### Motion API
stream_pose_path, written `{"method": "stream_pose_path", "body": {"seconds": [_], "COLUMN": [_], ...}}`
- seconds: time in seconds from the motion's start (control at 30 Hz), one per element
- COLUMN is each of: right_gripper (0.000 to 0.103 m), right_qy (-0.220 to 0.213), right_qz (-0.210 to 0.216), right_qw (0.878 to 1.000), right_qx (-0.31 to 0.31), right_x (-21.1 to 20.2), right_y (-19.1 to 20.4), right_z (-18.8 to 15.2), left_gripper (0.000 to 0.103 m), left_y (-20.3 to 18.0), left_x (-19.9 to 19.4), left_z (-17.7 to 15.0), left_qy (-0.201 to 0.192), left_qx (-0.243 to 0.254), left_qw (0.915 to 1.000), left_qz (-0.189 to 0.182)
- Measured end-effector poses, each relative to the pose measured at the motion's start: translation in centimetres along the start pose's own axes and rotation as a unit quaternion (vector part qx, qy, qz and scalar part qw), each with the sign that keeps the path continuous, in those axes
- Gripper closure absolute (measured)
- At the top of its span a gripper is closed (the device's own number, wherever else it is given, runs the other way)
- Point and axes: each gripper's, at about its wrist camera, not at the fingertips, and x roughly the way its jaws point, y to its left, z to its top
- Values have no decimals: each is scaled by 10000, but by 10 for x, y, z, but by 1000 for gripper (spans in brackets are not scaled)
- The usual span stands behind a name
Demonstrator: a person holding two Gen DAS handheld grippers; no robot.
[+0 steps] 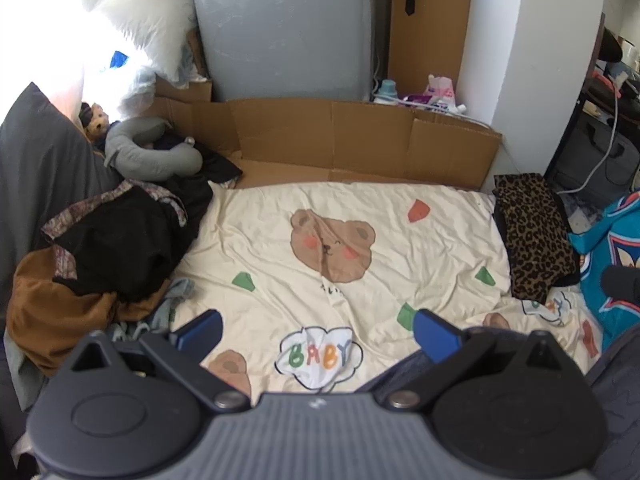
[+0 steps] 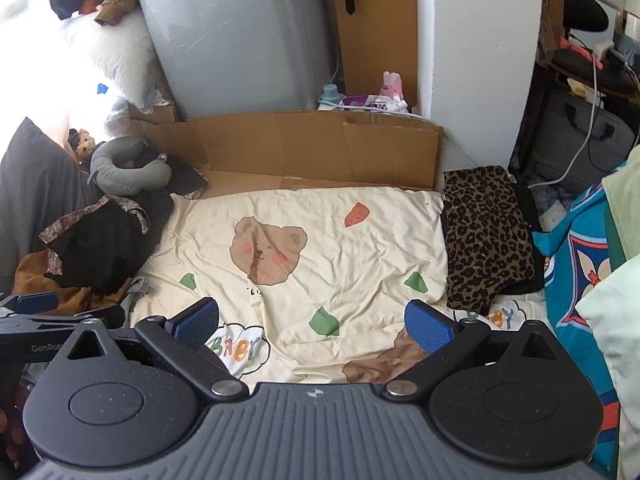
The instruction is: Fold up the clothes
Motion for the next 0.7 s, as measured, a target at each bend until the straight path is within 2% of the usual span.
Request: {"method": "stream_pose_path", "body": {"seconds": [0.7], "right_gripper": [1], "right_qy": [-192], "right_qz": [-13], "right_qw": [9998], "right_qx": [92], "right_x": [0], "right_y": [5], "right_z": [26], "left_gripper": [1], "left_y": [24], "left_x": [-2], "left_z": [38], "left_qy": [-247], "left_qx": [86], "left_qw": [9996], "left_qz": [-74]}}
